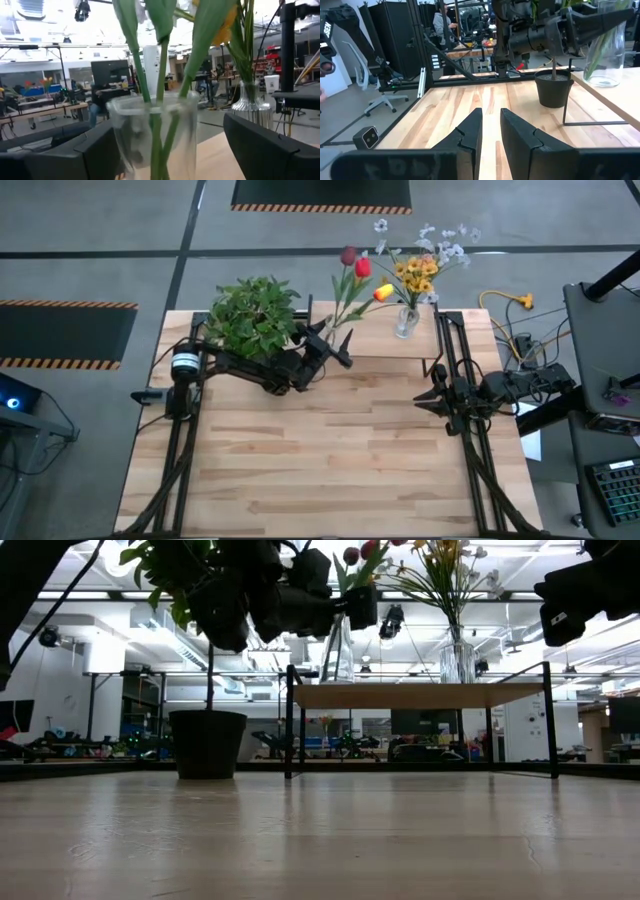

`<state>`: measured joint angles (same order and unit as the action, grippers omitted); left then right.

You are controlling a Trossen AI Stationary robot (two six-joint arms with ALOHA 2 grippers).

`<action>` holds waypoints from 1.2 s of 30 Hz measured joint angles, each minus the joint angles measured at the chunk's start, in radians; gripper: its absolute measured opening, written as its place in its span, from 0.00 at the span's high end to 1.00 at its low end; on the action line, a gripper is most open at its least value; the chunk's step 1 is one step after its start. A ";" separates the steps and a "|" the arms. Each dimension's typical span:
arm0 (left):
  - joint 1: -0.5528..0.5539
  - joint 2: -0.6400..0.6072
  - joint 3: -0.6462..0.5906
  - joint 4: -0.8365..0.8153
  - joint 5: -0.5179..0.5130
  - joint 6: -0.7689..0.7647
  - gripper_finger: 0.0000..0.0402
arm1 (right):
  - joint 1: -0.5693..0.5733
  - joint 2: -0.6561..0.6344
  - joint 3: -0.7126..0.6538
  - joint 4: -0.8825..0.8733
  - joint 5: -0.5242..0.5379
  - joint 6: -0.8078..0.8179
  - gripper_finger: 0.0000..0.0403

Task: Pick and place flowers into a vace then onto a shelf
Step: Put the transparent flower vase on the shelf, then return to Home Position

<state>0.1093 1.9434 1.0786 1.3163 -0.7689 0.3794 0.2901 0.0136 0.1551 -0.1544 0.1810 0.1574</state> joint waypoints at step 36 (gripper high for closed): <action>-0.049 -0.189 -0.161 -0.027 0.062 0.064 0.22 | 0.000 0.000 0.000 0.001 0.000 0.000 0.85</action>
<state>0.0604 1.7548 0.9176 1.2891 -0.7068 0.4438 0.2901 0.0135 0.1555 -0.1535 0.1806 0.1574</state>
